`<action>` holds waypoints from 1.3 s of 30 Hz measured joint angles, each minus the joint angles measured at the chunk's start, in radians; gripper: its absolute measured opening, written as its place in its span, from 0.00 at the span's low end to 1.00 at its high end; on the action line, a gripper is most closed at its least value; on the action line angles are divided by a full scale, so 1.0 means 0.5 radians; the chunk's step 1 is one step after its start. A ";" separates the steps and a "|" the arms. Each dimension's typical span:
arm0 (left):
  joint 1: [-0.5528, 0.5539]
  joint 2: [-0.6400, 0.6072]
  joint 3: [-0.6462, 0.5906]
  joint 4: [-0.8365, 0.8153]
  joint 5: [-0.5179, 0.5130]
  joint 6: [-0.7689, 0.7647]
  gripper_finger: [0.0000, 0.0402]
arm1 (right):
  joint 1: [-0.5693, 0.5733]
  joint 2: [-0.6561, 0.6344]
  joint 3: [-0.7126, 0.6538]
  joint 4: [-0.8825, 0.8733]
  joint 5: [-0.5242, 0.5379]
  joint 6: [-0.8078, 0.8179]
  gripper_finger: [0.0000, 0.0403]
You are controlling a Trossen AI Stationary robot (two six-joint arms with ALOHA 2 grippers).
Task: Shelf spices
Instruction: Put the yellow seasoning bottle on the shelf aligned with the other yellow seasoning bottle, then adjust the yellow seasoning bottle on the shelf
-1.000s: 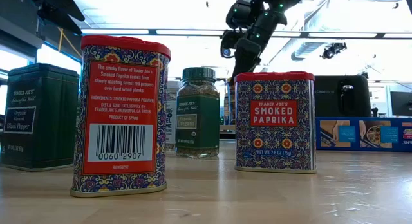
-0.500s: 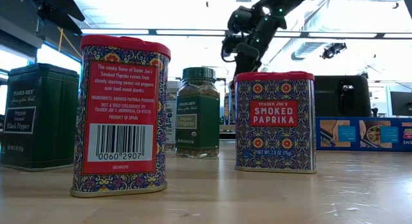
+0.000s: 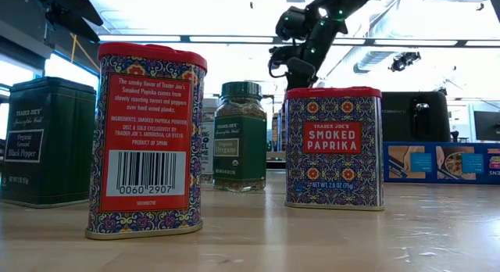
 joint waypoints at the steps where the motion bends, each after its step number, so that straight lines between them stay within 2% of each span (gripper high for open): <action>1: 0.000 0.000 0.000 0.000 0.000 0.000 0.74 | 0.007 0.000 0.000 -0.001 0.004 -0.008 0.65; 6: 0.001 0.000 0.000 0.000 -0.001 0.000 0.74 | 0.055 -0.050 0.000 -0.001 0.109 -0.028 0.65; 14: 0.000 0.000 0.000 0.005 -0.017 0.001 0.74 | 0.149 -0.277 0.000 0.069 0.284 -0.003 0.65; 18: 0.000 -0.001 -0.013 0.104 -0.052 0.013 0.74 | 0.286 -0.364 0.002 0.212 0.278 0.082 0.65; 25: -0.081 -0.063 -0.351 0.604 0.011 -0.028 0.74 | 0.650 -0.318 0.002 0.373 0.093 0.032 0.65; 27: -0.134 -0.064 -0.465 0.728 -0.001 -0.075 0.74 | 0.735 -0.289 0.000 0.362 0.142 -0.033 0.65; 29: -0.192 -0.059 -0.570 0.845 -0.039 -0.104 0.74 | 0.775 -0.283 -0.001 0.397 0.281 -0.096 0.65; 31: -0.240 -0.042 -0.646 0.967 -0.115 -0.094 0.74 | 0.720 -0.284 0.063 0.411 0.394 -0.145 0.65; 33: -0.260 -0.004 -0.672 1.088 -0.226 -0.070 0.74 | 0.584 -0.271 0.185 0.375 0.414 -0.081 0.64; 36: -0.261 0.072 -0.672 1.219 -0.263 -0.069 0.74 | 0.298 -0.213 0.399 0.192 0.317 0.139 0.62; 39: -0.262 0.141 -0.671 1.313 -0.245 -0.053 0.74 | -0.001 -0.090 0.553 -0.058 0.117 0.321 0.60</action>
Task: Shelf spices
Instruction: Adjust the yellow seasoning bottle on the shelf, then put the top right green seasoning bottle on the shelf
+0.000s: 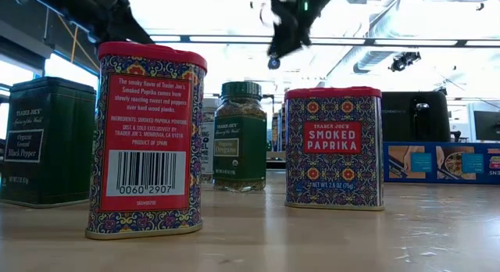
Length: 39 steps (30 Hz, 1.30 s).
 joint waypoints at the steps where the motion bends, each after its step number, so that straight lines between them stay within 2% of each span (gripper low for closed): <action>1: 0.000 0.019 0.000 0.005 -0.001 0.000 0.74 | -0.086 0.052 0.035 -0.063 -0.078 0.044 0.59; 4: 0.000 0.070 0.000 -0.002 -0.001 0.001 0.74 | -0.284 0.194 0.082 -0.123 -0.235 0.066 0.56; 7: 0.000 0.110 0.000 -0.025 -0.001 0.001 0.74 | -0.371 0.325 0.101 -0.122 -0.264 0.062 0.50; 12: 0.002 0.147 0.000 -0.025 -0.001 0.016 0.74 | -0.403 0.477 0.139 -0.096 -0.264 0.061 0.41; 17: 0.001 0.157 0.000 -0.026 -0.001 0.018 0.74 | -0.397 0.543 0.147 -0.094 -0.234 0.061 0.38; 22: 0.001 0.156 0.000 -0.026 -0.001 0.018 0.74 | -0.397 0.548 0.147 -0.143 -0.100 0.075 0.38; 32: 0.001 0.156 0.000 -0.027 0.001 0.018 0.74 | -0.379 0.538 0.146 -0.142 -0.083 0.057 0.38; 39: 0.001 0.156 -0.001 -0.028 0.004 0.016 0.74 | -0.321 0.425 0.145 -0.083 -0.048 0.007 0.38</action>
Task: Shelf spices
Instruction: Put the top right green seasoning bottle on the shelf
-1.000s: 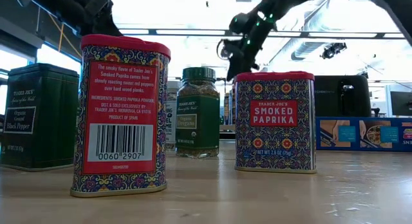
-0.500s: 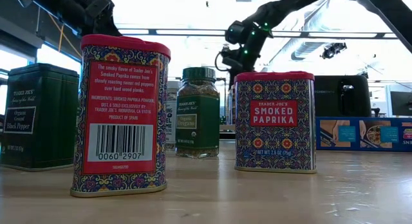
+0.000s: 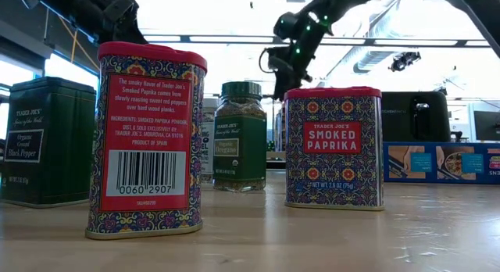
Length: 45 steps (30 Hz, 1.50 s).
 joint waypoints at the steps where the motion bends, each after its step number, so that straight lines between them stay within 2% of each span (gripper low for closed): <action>1: -0.001 0.000 0.001 0.001 0.003 -0.006 0.74 | 0.013 -0.013 0.000 -0.007 0.003 -0.002 0.38; 8: -0.001 0.000 0.000 0.000 0.003 -0.027 0.74 | 0.224 -0.060 0.000 -0.205 -0.043 -0.193 0.38; 14: -0.004 0.000 -0.041 0.011 0.029 -0.120 0.74 | 0.633 -0.072 -0.016 -0.179 -0.085 -0.319 0.38; 18: -0.099 0.000 -0.050 0.016 0.024 -0.093 0.74 | 0.910 -0.073 -0.151 0.089 -0.139 -0.434 0.38; 22: -0.282 -0.007 -0.050 0.023 -0.151 -0.088 0.74 | 1.092 -0.073 -0.328 0.523 -0.092 -0.251 0.38; 27: -0.470 -0.008 -0.050 0.019 -0.366 -0.137 0.74 | 1.206 -0.073 -0.544 1.107 -0.084 -0.170 0.38; 32: -0.600 -0.008 -0.050 0.014 -0.412 -0.224 0.74 | 1.222 -0.026 -0.594 1.323 -0.161 0.000 0.39; 38: -0.684 -0.008 -0.050 0.003 -0.577 -0.262 0.74 | 1.222 0.053 -0.555 1.321 -0.170 -0.090 0.52; 45: -0.698 -0.006 -0.050 -0.011 -0.592 -0.282 0.74 | 1.222 0.095 -0.547 1.402 -0.170 -0.036 0.72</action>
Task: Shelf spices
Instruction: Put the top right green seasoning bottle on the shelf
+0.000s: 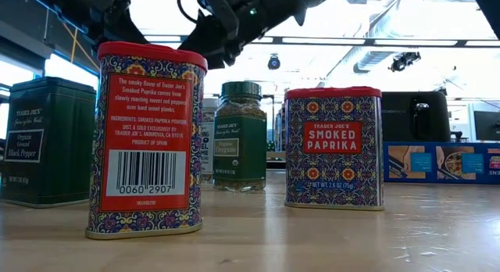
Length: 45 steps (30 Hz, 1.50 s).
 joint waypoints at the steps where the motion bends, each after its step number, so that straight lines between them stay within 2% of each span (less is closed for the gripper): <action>1: 0.000 0.001 0.000 0.006 -0.002 0.000 0.74 | 0.000 0.008 0.000 0.028 0.008 0.010 0.74; 8: 0.000 0.015 0.000 0.018 -0.007 0.000 0.74 | 0.013 0.089 0.011 0.075 0.107 0.108 0.77; 12: 0.000 0.022 0.002 0.022 -0.008 0.000 0.74 | -0.008 0.154 0.153 -0.118 0.105 0.157 0.77; 18: 0.001 0.023 0.002 0.015 -0.007 -0.002 0.74 | -0.019 0.291 0.339 -0.306 -0.014 0.158 0.77; 22: 0.001 0.023 0.002 0.013 -0.007 -0.002 0.74 | -0.015 0.364 0.403 -0.411 0.086 0.232 0.77; 31: 0.001 0.023 0.002 0.008 -0.007 0.001 0.74 | -0.012 0.440 0.442 -0.498 0.093 0.292 0.77; 36: 0.001 0.023 0.002 0.001 -0.007 0.001 0.74 | -0.012 0.439 0.443 -0.502 0.128 0.316 0.69; 42: 0.001 0.023 0.002 -0.025 -0.007 0.000 0.74 | -0.012 0.434 0.443 -0.520 0.130 0.316 0.49; 45: 0.001 0.023 0.002 -0.030 -0.007 -0.001 0.74 | -0.014 0.416 0.443 -0.554 0.129 0.306 0.48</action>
